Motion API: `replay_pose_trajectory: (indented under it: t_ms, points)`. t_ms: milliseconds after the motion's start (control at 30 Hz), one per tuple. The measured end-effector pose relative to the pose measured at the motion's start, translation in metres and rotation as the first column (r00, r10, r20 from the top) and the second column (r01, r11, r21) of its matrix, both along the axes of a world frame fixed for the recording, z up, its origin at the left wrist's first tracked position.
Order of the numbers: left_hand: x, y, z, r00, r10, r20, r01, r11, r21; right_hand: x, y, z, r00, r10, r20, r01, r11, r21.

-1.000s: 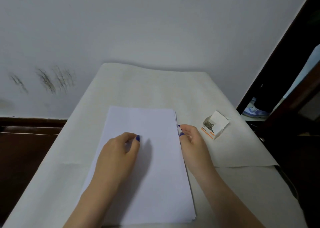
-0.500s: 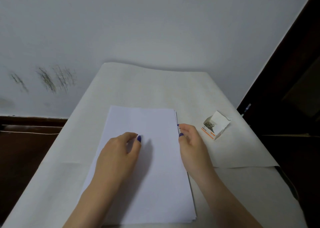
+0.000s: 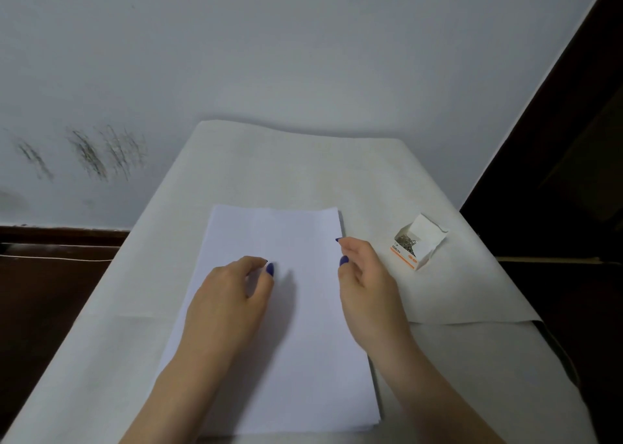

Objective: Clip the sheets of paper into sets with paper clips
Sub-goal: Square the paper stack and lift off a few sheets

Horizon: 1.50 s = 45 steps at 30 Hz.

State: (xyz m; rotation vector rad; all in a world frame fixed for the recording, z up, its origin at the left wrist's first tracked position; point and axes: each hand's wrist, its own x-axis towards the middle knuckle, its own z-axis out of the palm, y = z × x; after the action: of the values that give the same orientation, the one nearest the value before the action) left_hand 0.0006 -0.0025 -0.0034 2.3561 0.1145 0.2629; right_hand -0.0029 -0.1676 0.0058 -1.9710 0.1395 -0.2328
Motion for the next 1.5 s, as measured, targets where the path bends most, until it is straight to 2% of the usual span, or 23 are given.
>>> replay_pose_trajectory:
  t_ms: [167, 267, 400, 533, 600, 667, 833, 1133, 1367, 1500]
  points:
    - [0.000, 0.000, 0.000, 1.000, 0.000, -0.009, 0.000, 1.000, -0.002, 0.005, -0.003, -0.001, 1.000, 0.007, -0.013, -0.006, 0.998, 0.065]
    - [-0.001, 0.001, 0.000, 1.000, -0.005, -0.013, 0.005, 1.000, -0.003, 0.007, -0.004, -0.005, 0.997, 0.025, -0.078, -0.009, 0.979, 0.205]
    - [-0.002, 0.001, 0.000, 1.000, 0.000, -0.014, 0.000, 1.000, -0.015, 0.006, -0.004, -0.004, 0.995, 0.059, -0.085, -0.051, 0.995, 0.087]
    - [-0.001, 0.000, 0.000, 1.000, 0.000, -0.010, 0.000, 1.000, -0.008, 0.003, 0.000, -0.006, 0.999, 0.016, -0.043, -0.017, 1.000, -0.013]
    - [-0.001, 0.000, 0.000, 1.000, 0.001, -0.007, -0.001, 1.000, -0.005, 0.001, 0.002, -0.007, 1.000, -0.002, -0.017, 0.000, 0.993, -0.115]
    - [-0.001, 0.001, 0.000, 1.000, -0.001, -0.008, 0.001, 1.000, 0.000, 0.000, 0.003, -0.008, 0.999, -0.023, -0.037, 0.017, 0.985, -0.173]
    - [0.000, 0.001, -0.001, 1.000, -0.010, 0.000, 0.010, 1.000, 0.003, 0.000, 0.005, -0.010, 0.997, -0.030, -0.075, 0.015, 0.982, -0.188]
    - [0.000, 0.000, -0.001, 0.999, -0.018, 0.030, 0.017, 1.000, 0.012, -0.002, 0.003, -0.006, 1.000, -0.024, 0.016, 0.027, 0.973, -0.230]
    - [0.000, 0.000, -0.002, 0.999, -0.027, 0.045, 0.026, 1.000, 0.012, -0.002, 0.003, -0.008, 1.000, -0.012, -0.010, 0.009, 0.964, -0.265]
    - [0.000, 0.000, -0.002, 0.999, -0.026, 0.041, 0.026, 0.999, 0.021, -0.004, 0.004, -0.005, 0.999, 0.001, 0.035, 0.010, 0.953, -0.302]
